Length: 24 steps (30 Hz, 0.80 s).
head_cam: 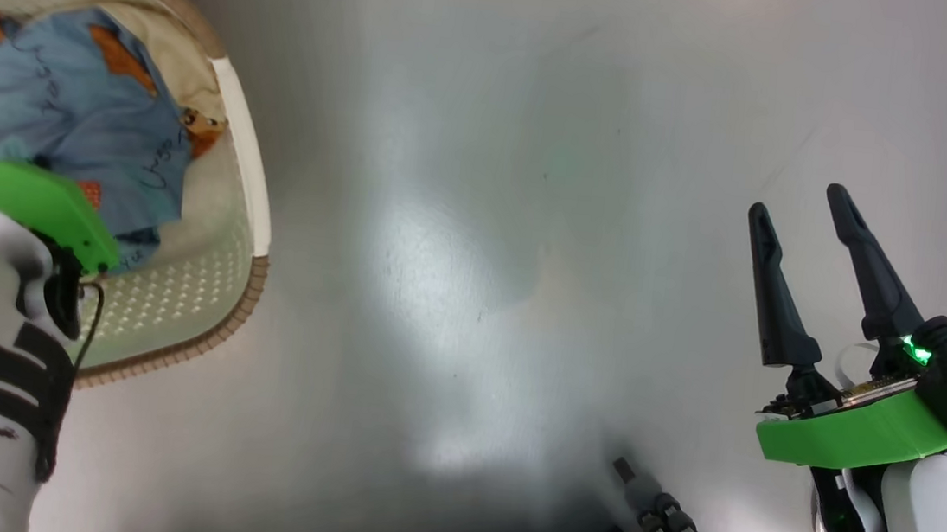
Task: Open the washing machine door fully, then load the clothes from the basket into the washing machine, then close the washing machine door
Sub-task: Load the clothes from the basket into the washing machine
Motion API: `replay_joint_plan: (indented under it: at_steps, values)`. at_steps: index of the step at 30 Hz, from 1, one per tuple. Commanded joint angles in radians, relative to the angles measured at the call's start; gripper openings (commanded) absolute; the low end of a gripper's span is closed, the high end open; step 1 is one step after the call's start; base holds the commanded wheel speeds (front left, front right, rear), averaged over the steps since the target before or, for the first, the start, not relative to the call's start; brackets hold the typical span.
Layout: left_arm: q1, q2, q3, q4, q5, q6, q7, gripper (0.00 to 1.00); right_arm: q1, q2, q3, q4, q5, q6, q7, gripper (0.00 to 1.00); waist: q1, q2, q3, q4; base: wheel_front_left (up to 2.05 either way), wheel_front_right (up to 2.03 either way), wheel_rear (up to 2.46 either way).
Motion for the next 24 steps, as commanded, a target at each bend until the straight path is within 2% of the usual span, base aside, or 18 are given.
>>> replay_joint_plan:
  at_steps: [1,10,15,19,24]
  values:
    - [0.06,0.028,0.02,-0.003,-0.016,-0.006,-0.018,0.0,0.029,-0.002,0.025,-0.009,0.009,0.001,-0.005,1.0,0.0,-0.0001,-0.032,0.013,0.0,0.0,0.0]
    - [0.117,0.005,0.043,-0.009,-0.055,-0.046,-0.123,0.0,0.027,-0.005,0.026,0.001,0.01,0.001,-0.005,1.0,0.0,-0.0001,-0.12,0.048,0.0,0.0,0.0]
    - [0.177,-0.007,0.064,-0.057,-0.073,-0.071,-0.153,0.0,0.042,-0.006,0.015,0.009,0.009,0.001,-0.005,1.0,0.0,-0.0001,-0.177,0.075,0.0,0.0,0.0]
    - [0.259,-0.017,0.096,-0.199,-0.065,-0.069,-0.156,0.0,0.054,-0.006,0.011,0.013,0.007,0.001,-0.005,1.0,0.0,-0.0001,-0.232,0.102,0.0,0.0,0.0]
    - [0.405,-0.059,0.143,-0.397,-0.032,-0.062,-0.156,0.0,0.074,-0.012,0.008,0.023,0.003,0.001,-0.005,1.0,0.0,-0.0001,-0.32,0.131,0.0,0.0,0.0]
